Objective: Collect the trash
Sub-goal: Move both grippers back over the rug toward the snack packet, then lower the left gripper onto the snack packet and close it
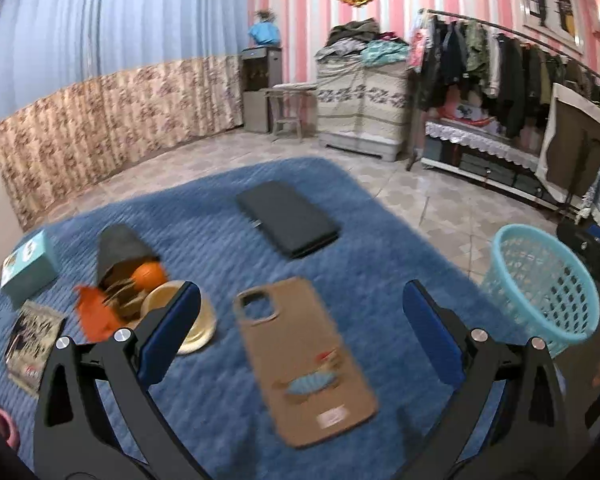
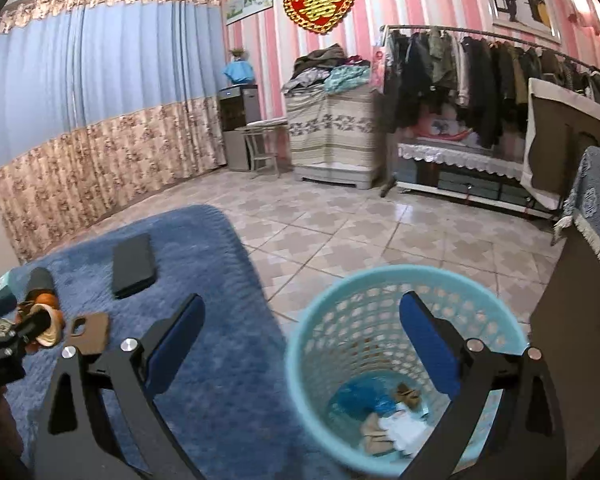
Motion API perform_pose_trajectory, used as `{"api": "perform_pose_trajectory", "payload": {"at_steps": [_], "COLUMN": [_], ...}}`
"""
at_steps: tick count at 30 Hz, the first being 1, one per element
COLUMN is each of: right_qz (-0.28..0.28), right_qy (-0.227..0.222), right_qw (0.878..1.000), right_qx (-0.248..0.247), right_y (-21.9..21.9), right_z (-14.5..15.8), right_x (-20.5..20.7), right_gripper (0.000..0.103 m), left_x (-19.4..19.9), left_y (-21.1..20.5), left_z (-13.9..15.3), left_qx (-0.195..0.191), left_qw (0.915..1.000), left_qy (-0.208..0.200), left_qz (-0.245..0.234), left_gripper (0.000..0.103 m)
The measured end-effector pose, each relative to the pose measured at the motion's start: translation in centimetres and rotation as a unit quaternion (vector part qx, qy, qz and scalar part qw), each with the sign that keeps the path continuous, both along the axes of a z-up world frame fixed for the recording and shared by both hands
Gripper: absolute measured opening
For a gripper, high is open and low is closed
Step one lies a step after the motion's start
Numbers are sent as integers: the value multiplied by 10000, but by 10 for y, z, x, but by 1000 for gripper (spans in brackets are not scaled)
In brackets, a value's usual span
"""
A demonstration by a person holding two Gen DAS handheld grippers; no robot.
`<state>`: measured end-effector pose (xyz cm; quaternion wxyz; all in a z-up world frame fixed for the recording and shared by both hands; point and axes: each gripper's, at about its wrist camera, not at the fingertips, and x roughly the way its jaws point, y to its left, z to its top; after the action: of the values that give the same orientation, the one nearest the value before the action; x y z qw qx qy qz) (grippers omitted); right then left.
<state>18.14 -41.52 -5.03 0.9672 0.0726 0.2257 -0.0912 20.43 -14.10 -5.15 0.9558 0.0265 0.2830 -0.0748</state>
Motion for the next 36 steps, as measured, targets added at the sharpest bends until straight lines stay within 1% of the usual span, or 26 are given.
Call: {"api": "perform_pose_trajectory", "payload": {"at_steps": [6,14,19,23,28,31,33,35,36], "right_qz": [377,677,836,934,1053,1084,1108,1127,1133], "right_qy": [65,151,269,357,466,525,561,591,602], "right_qw": [9992,9975,9950,9932,9904,9897,9893,9887,9884], "right_qx": [-132,-131,-470,-602,-764,-779,-764,-792,-808], "right_y": [43,80,102,114,128,132,133,137,139], "right_z": [-6,-15,-21,-23,-30,-33,-35,-37,-37], "right_x": [-2,-2,3,6,8,8,8,9,10], "right_gripper": [96,96,96,96,96,96,96,96,96], "left_x": [-9,-19,-16,-12,-2,6,10,12,14], "left_y": [42,98,140,175,211,231,243,251,255], "left_z": [-9,-17,-24,-29,-40,-51,-57,-63,-65], "left_qx": [-26,-14,30,125,154,210,140,27,-1], "left_qw": [9991,9964,9919,9873,9811,9774,9756,9747,9743], "left_qy": [101,145,185,236,468,751,900,1004,1075], "left_qz": [417,839,1260,1569,1870,1967,1998,1995,1977], "left_gripper": [98,98,98,98,98,97,97,91,87]}}
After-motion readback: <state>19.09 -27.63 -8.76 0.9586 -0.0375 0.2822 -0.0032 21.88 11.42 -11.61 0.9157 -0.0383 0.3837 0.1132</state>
